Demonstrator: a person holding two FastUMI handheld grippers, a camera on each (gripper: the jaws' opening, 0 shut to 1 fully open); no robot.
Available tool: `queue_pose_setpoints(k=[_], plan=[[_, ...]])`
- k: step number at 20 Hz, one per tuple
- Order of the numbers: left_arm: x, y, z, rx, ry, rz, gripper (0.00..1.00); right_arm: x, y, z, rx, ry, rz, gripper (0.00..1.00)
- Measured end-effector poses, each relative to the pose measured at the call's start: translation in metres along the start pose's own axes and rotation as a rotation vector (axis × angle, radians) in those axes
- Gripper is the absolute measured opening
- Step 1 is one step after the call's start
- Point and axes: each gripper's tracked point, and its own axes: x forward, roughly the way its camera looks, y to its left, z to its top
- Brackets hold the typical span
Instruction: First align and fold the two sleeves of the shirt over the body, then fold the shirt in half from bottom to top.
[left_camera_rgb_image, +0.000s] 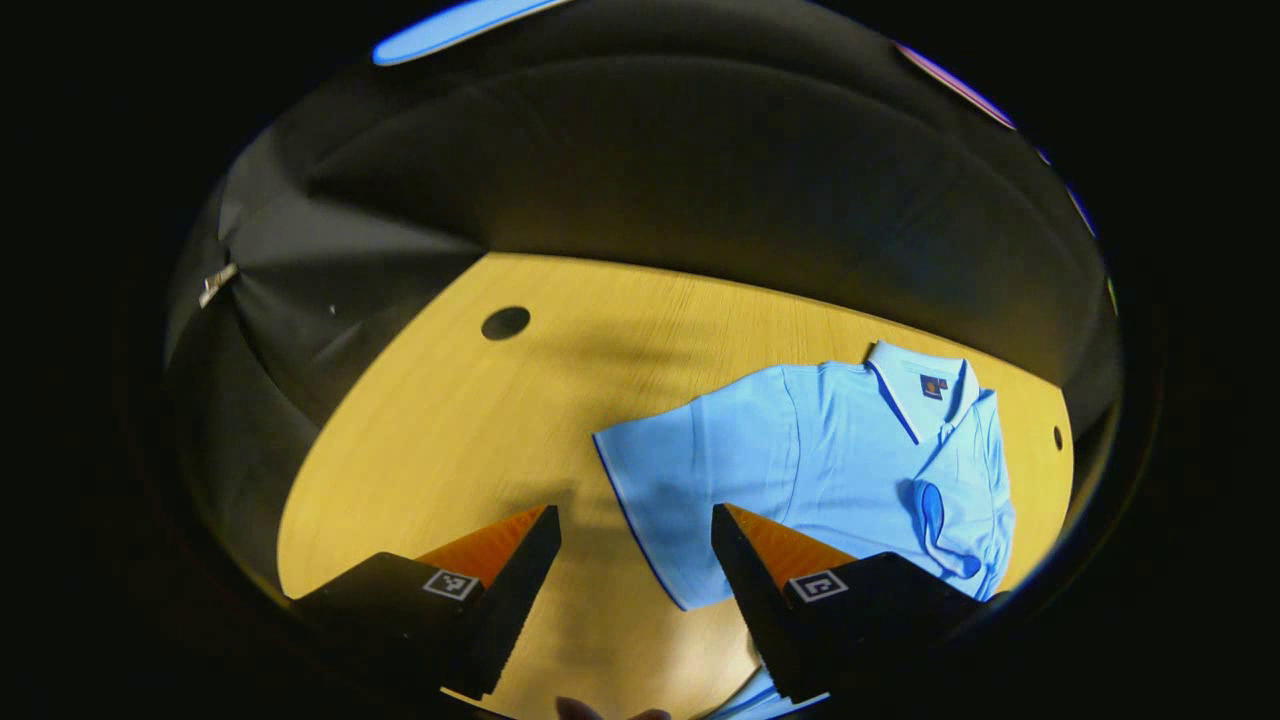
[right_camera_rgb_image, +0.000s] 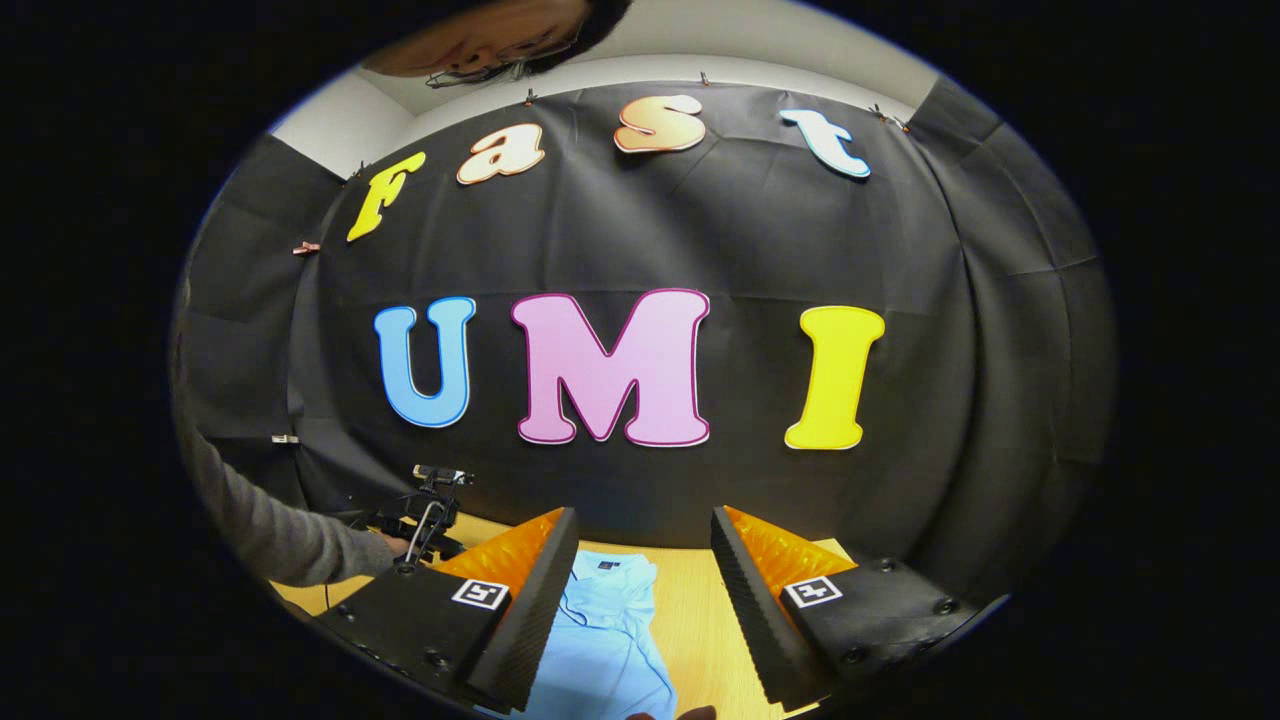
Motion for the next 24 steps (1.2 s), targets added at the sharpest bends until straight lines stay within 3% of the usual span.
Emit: queue_pose_setpoints(k=[3, 5, 9, 10, 15, 16, 19, 24], plan=[[0.022, 0.002, -0.015, -0.052, 0.083, 0.019, 0.97, 0.005, -0.003, -0.008, 0.011, 0.019, 0.008, 0.84], [0.031, 0.009, -0.020, -0.063, 0.099, 0.053, 0.97, 0.009, -0.005, -0.010, 0.014, 0.029, 0.012, 0.84], [0.034, 0.005, -0.018, -0.055, 0.091, 0.052, 0.99, 0.009, -0.010, -0.021, 0.021, 0.059, 0.009, 0.84], [0.038, 0.002, -0.018, -0.048, 0.092, 0.051, 0.93, 0.009, -0.010, -0.023, 0.025, 0.066, 0.010, 0.84], [0.039, -0.018, -0.011, -0.065, 0.052, 0.022, 0.19, 0.010, -0.015, -0.025, 0.020, 0.070, 0.008, 0.84], [0.039, -0.020, -0.011, -0.075, 0.046, 0.009, 0.08, 0.009, -0.017, -0.027, 0.018, 0.074, 0.005, 0.84], [0.027, -0.033, 0.002, -0.102, -0.008, -0.060, 0.06, 0.007, -0.022, -0.030, 0.022, 0.085, -0.006, 0.84], [-0.009, -0.078, 0.033, -0.026, -0.144, -0.166, 0.06, 0.007, -0.026, -0.034, 0.041, 0.094, -0.015, 0.84]])
